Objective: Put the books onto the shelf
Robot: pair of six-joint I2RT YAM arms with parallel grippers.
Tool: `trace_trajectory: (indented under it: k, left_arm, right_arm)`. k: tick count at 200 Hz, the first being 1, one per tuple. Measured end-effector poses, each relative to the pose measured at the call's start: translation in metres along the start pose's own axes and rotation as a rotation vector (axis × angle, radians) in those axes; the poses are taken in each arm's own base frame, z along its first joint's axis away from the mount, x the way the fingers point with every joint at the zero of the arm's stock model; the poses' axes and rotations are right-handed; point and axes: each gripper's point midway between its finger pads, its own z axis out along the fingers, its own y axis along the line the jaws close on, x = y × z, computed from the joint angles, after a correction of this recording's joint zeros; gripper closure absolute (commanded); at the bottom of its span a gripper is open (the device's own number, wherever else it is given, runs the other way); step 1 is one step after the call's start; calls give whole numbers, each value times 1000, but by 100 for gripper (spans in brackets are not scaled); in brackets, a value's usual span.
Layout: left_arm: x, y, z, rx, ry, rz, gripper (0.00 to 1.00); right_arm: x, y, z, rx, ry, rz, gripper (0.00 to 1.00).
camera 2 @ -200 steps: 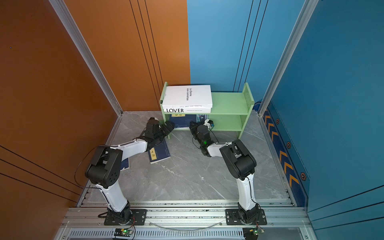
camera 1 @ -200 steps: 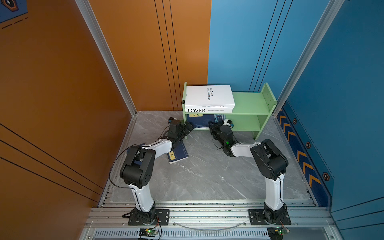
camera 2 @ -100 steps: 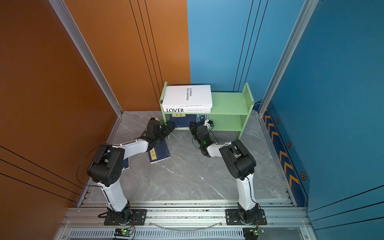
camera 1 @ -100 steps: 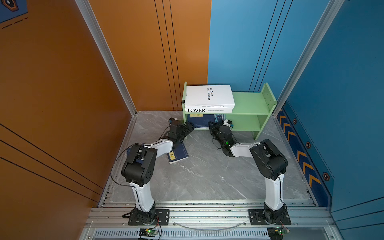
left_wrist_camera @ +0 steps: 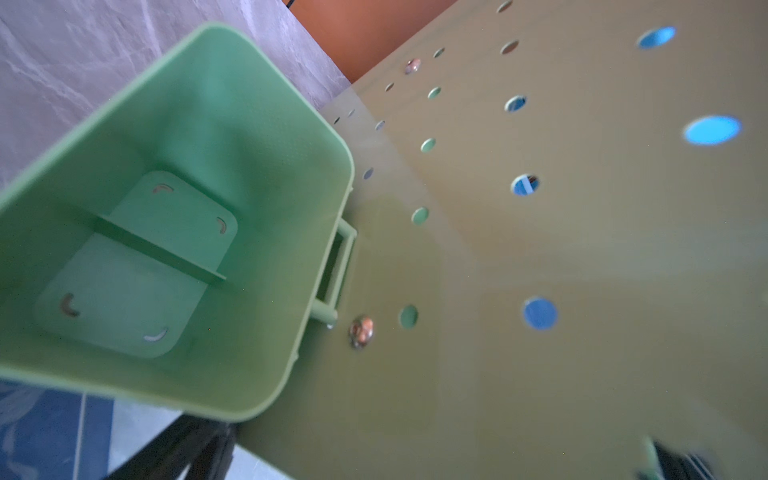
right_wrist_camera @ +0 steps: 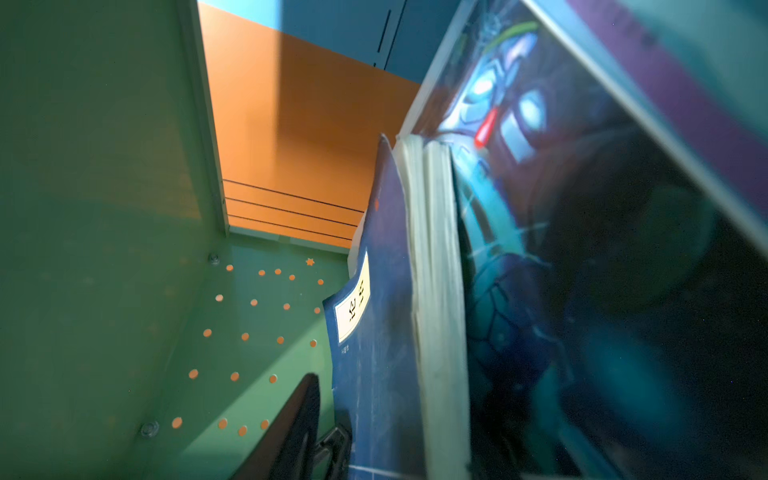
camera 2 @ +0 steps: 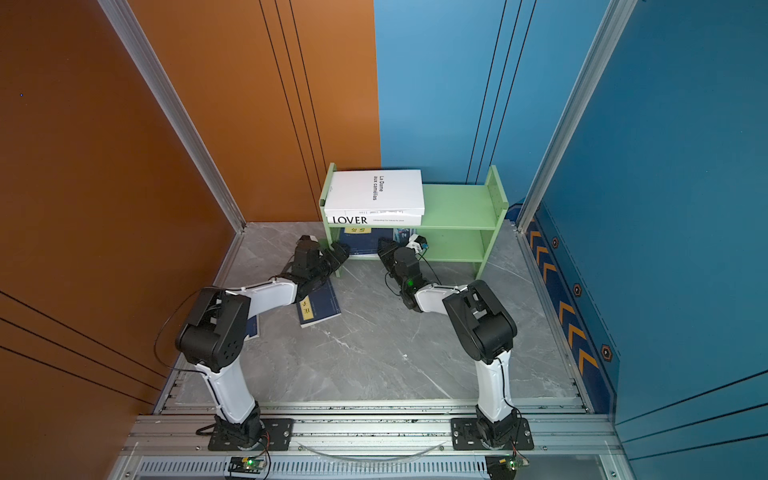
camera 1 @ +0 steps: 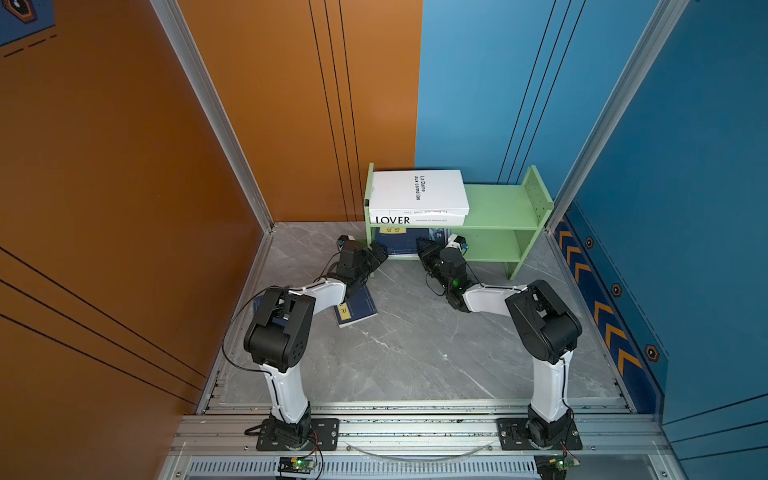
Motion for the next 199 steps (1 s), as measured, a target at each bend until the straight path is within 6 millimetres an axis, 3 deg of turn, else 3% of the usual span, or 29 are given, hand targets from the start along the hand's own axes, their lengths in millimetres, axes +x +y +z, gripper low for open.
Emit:
trace_trajectory:
  k: [40,98,176,199]
  left_arm:
    - [0,0,0,1,-1,-4,1]
    - [0,0,0,3,2,-5,2]
    - [0,-2,-1,23,-3,-10,2]
    - [1,0,-10,41,-17,-8,2]
  right_arm:
    - [-19,-7,-11,107,-26,-116,43]
    - [-43,-20,-23,220,-62,-249,47]
    - [-44,-23,-26,254,-38,-332,48]
    - [-42,-22,-31,255,-13,-335,46]
